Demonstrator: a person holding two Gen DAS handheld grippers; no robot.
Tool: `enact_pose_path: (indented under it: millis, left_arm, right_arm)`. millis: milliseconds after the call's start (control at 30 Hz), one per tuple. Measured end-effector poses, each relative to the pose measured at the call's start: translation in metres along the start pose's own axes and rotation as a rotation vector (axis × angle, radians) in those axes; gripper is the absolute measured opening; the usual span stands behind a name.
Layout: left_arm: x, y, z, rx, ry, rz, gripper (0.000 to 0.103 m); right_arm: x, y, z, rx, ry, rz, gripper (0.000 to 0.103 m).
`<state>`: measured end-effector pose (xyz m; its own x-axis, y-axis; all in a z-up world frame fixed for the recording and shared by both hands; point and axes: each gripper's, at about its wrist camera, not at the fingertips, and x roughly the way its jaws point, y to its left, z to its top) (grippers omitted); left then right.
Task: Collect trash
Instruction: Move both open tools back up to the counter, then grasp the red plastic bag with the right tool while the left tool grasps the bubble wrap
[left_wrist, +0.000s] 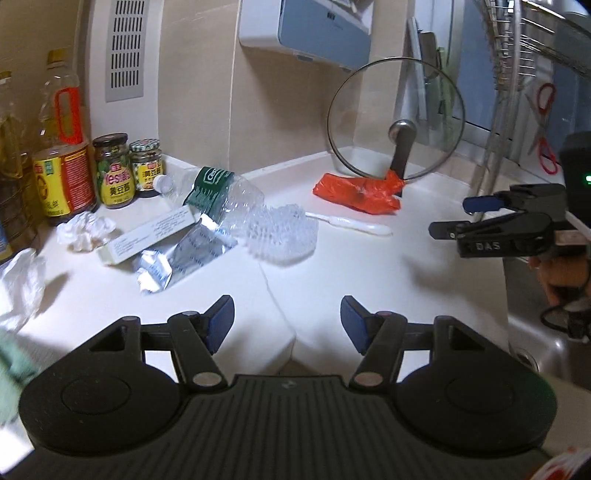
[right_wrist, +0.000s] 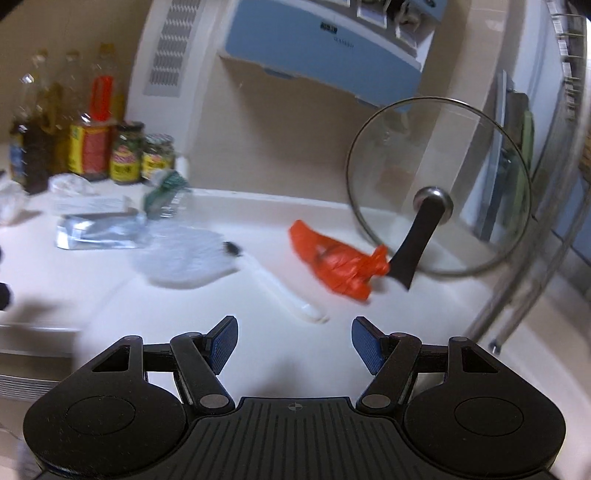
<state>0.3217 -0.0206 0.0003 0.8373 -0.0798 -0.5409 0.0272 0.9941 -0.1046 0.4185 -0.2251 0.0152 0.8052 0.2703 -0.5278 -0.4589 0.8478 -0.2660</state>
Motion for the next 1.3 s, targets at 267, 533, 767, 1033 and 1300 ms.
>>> enact_pose_path:
  millis: [267, 533, 767, 1033, 1300]
  left_arm:
    - [0.071, -0.014, 0.047, 0.087, 0.021, 0.023, 0.061]
    - [0.127, -0.032, 0.075, 0.293, 0.053, 0.013, 0.062]
    - [0.155, -0.032, 0.078, 0.24, 0.095, 0.053, 0.064]
    - [0.172, -0.04, 0.068, 0.285, 0.146, 0.077, 0.069]
    - [0.186, -0.059, 0.051, 0.466, 0.203, 0.105, 0.062]
  right_arm:
    - [0.095, -0.038, 0.03, -0.138, 0.03, -0.006, 0.079]
    - [0.168, -0.052, 0.049, -0.282, 0.058, 0.025, 0.079]
    - [0.211, -0.054, 0.051, -0.364, 0.096, 0.049, 0.079]
    - [0.222, -0.059, 0.046, -0.355, 0.103, 0.068, 0.048]
    - [0.193, -0.065, 0.051, -0.261, 0.035, 0.059, 0.044]
